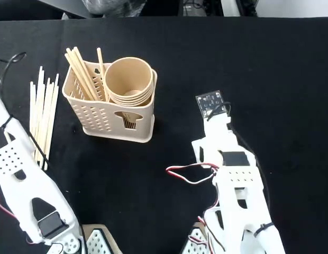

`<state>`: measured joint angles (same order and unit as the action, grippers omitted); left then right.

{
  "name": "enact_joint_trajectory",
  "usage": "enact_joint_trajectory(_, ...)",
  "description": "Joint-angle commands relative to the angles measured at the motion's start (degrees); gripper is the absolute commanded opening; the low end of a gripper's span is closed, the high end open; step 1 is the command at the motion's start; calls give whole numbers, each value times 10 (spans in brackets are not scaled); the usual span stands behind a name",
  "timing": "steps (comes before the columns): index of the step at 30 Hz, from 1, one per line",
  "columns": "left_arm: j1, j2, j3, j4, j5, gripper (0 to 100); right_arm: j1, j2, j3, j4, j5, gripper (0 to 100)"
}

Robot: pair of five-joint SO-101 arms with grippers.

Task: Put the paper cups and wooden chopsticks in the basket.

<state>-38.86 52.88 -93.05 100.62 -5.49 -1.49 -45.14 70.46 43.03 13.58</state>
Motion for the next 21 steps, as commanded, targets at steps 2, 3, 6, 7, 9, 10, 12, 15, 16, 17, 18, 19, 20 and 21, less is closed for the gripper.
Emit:
enact_joint_trajectory(2,11,-102,-26,-9,10,30,8,-3,-2,-10,5,28)
enact_joint_trajectory(3,11,-119,-26,-14,10,30,8,-3,-2,-10,5,28)
enact_joint_trajectory(6,13,-171,-26,-17,10,30,8,-3,-2,-10,5,28)
enact_joint_trajectory(7,16,-185,-26,-16,10,30,8,-3,-2,-9,5,28)
enact_joint_trajectory(9,20,-213,-26,-12,10,30,8,-3,-2,-9,5,28)
enact_joint_trajectory(10,21,-224,-25,-11,10,30,8,-3,-2,-9,5,28)
enact_joint_trajectory(12,21,-247,-25,-11,11,30,8,-3,-2,-9,5,28)
enact_joint_trajectory(15,26,-278,-25,-7,21,30,8,-3,-2,-9,5,28)
enact_joint_trajectory(16,27,-287,-25,-4,23,30,8,-3,-2,-9,5,28)
enact_joint_trajectory(17,27,-297,-25,0,23,30,8,-3,-2,-9,5,28)
enact_joint_trajectory(18,27,-305,-25,1,29,30,8,-3,-2,-9,5,28)
enact_joint_trajectory(19,27,-312,-25,1,40,30,8,-3,-2,-9,5,28)
enact_joint_trajectory(20,27,-319,-25,2,47,30,8,-3,-2,-9,5,28)
enact_joint_trajectory(21,27,-326,-25,2,54,30,8,-3,-2,-9,5,28)
